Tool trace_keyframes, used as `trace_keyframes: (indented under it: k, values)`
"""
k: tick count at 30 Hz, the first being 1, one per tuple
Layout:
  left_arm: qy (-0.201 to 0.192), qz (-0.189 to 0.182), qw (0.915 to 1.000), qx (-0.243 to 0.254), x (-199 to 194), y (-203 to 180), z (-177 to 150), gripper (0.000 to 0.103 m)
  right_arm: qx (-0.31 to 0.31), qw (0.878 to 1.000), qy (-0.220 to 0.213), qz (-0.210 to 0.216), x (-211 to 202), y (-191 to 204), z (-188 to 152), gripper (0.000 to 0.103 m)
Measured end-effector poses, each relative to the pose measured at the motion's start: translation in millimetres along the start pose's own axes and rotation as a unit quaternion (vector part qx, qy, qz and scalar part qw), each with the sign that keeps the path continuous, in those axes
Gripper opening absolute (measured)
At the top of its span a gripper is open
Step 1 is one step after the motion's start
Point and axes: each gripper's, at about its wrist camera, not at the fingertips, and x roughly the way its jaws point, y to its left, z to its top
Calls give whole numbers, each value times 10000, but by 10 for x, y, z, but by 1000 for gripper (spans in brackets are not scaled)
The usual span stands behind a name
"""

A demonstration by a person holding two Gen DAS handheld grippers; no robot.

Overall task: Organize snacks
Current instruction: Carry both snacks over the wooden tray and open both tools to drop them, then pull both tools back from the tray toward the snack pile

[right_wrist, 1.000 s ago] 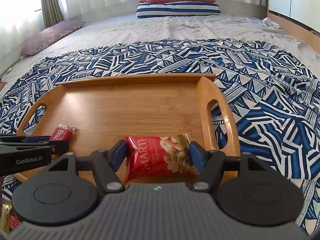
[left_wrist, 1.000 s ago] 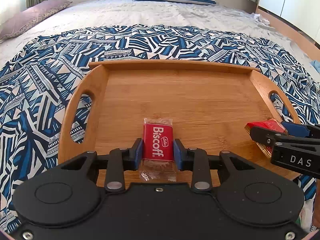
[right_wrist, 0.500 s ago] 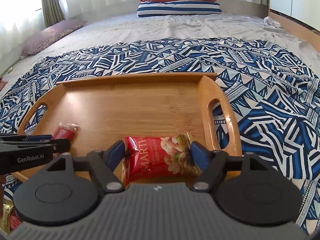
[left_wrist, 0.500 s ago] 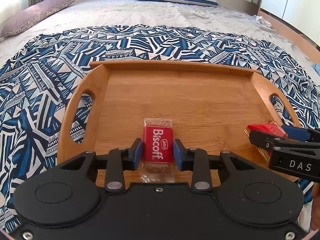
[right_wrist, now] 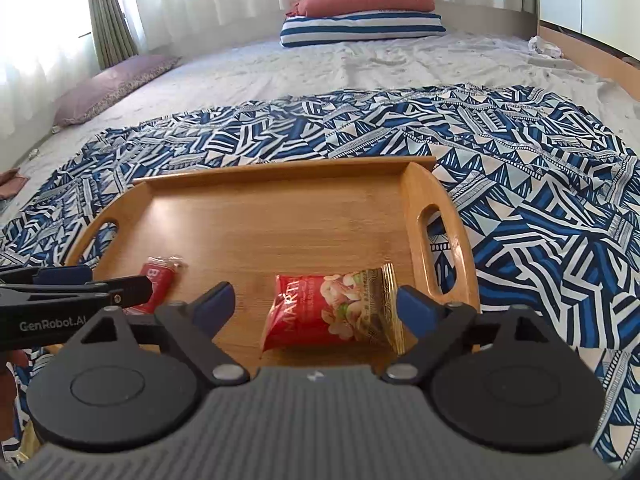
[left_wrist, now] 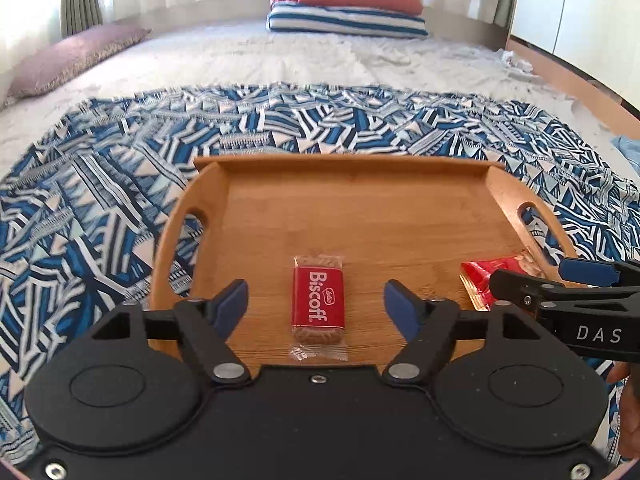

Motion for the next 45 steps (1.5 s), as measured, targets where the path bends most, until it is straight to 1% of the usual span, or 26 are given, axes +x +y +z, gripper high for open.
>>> trace_keyframes:
  k: [3,5,11,14,18,21,25,36,40,45]
  values:
    - [-169,34,9998,55,-150,-1,-27,84,-16,9999,-93,52,-110,19,-17,102]
    - [-223,6,9997,31,-244,7,-58,85,-69,9998,-166,81,-190,40,-34,103]
    - [-421,-75,9991,16,-535,31,-204,87,-222,9990,-337,176,-430,103,-115,103]
    - [-555,-53,9984,54,-675,29,-311,89,-306,9985,-405,196,-536,138,-195,103]
    - [-651,-132,9978,-24,-819,61,-460,91,-376,9979,-472,217,-656,159,-316,103]
    - [-697,-221,9973,-67,-913,83,-582,93,-507,9971,-550,153,-742,184,-409,103]
    - [-765,-248,9968,-20,-1031,84,-760,94,-719,9953,-638,68,-840,231,-566,103]
    - [-862,-292,9957,189,-1294,1,-1270,96,-1138,9910,-700,-31,-1032,329,-1006,103]
    - [-829,-302,9961,101,-1337,6,-1396,96,-1191,9904,-694,-61,-1085,343,-1137,103]
    - [-803,-306,9963,18,-1388,20,-1565,96,-1103,9918,-641,-77,-1118,313,-1298,103]
